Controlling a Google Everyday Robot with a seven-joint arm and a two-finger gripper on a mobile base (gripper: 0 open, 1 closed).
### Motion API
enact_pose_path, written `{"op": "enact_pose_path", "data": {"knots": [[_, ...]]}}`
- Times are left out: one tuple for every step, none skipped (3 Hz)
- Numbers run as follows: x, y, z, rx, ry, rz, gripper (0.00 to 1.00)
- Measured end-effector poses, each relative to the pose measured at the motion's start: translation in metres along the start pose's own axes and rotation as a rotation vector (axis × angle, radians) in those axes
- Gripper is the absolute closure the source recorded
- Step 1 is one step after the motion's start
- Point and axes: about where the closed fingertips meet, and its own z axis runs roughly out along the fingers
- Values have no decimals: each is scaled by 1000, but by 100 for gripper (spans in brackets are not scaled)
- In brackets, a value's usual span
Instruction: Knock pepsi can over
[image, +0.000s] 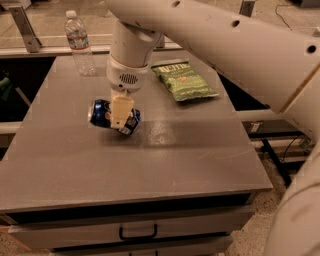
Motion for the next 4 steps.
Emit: {"op": "enact_pose_path", "data": {"knots": [[-8, 1, 1, -6, -21, -22, 12], [-9, 0, -5, 5, -45, -19, 0], [-1, 0, -15, 28, -65, 12, 0], [27, -1, -36, 88, -131, 92, 0]]}}
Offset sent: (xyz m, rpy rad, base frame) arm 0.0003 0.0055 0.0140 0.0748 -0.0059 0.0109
